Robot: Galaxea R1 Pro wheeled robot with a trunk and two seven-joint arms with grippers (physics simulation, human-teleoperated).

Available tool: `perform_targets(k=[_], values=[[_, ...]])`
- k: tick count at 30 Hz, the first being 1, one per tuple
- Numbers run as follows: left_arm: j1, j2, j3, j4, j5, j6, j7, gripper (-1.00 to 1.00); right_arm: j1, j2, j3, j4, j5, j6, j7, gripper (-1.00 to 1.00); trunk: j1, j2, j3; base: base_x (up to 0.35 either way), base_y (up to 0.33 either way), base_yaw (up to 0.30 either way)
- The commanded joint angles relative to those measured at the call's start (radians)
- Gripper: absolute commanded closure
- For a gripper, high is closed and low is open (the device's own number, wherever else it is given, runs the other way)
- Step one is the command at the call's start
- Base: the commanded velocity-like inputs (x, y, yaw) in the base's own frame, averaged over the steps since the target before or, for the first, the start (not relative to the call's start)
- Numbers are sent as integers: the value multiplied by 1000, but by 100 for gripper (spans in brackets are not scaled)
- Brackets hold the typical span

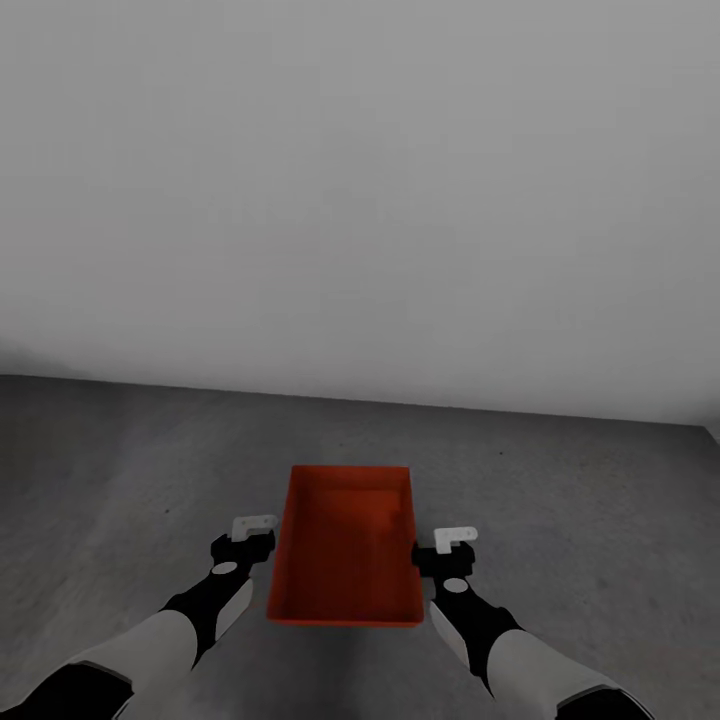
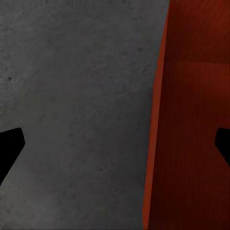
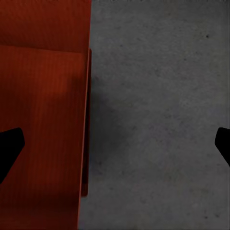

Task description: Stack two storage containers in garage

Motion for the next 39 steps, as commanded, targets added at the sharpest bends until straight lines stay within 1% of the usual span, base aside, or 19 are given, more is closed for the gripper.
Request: perform_targets(k=[1, 9, 11, 12, 13, 14, 15, 16, 19, 24, 35, 39], values=[[-1, 0, -9, 1, 9, -4, 5, -100, -1, 0, 7, 1, -5, -3, -5, -100, -4, 7, 2, 0, 0, 0], [-1, 1, -8, 2, 9, -4, 5, -100, -1, -2, 6, 1, -4, -5, -5, -100, -34, 63, 27, 0, 0, 0], [-1, 3, -7, 2, 8, -4, 5, -100, -1, -8, 6, 1, -4, -6, -5, -100, -42, 77, 34, 0, 0, 0], [-1, 4, -7, 4, 8, -4, 5, -100, -1, -19, 6, 1, -4, -7, -4, -100, -46, 84, 37, 0, 0, 0], [-1, 10, -5, 7, 9, -3, 2, -100, -1, -49, 7, 1, -5, -9, 0, -100, -50, 91, 40, 0, 0, 0], [-1, 12, -4, 6, 11, -3, 1, -100, -1, -62, 7, 0, -5, -9, 2, -100, -54, 98, 43, 0, 0, 0], [-1, 16, -4, 5, 14, -3, 0, -100, -1, -85, 7, -2, -6, -10, 6, -100, -57, 105, 46, 0, 0, 0], [-1, 18, -3, 5, 17, -3, 0, -100, -1, -100, 7, -3, -6, -10, 11, -100, -61, 112, 49, 0, 0, 0], [-1, 20, -3, 4, 21, -3, -1, -100, -1, -115, 6, -6, -6, -11, 17, -100, -73, 133, 59, 0, 0, 0], [-1, 24, -1, 4, 23, -2, -1, -100, -1, -121, 6, -9, -7, -11, 21, -100, -92, 168, 74, 0, 0, 0], [-1, 23, -2, 3, 23, -4, 6, -100, -1, -121, 6, -9, -7, -11, 21, -100, -92, 168, 74, -3, 0, 0], [-1, 24, -2, 4, 24, -4, 6, -100, -1, -120, 6, -9, -7, -10, 21, -100, -92, 168, 74, -193, 0, 0]])
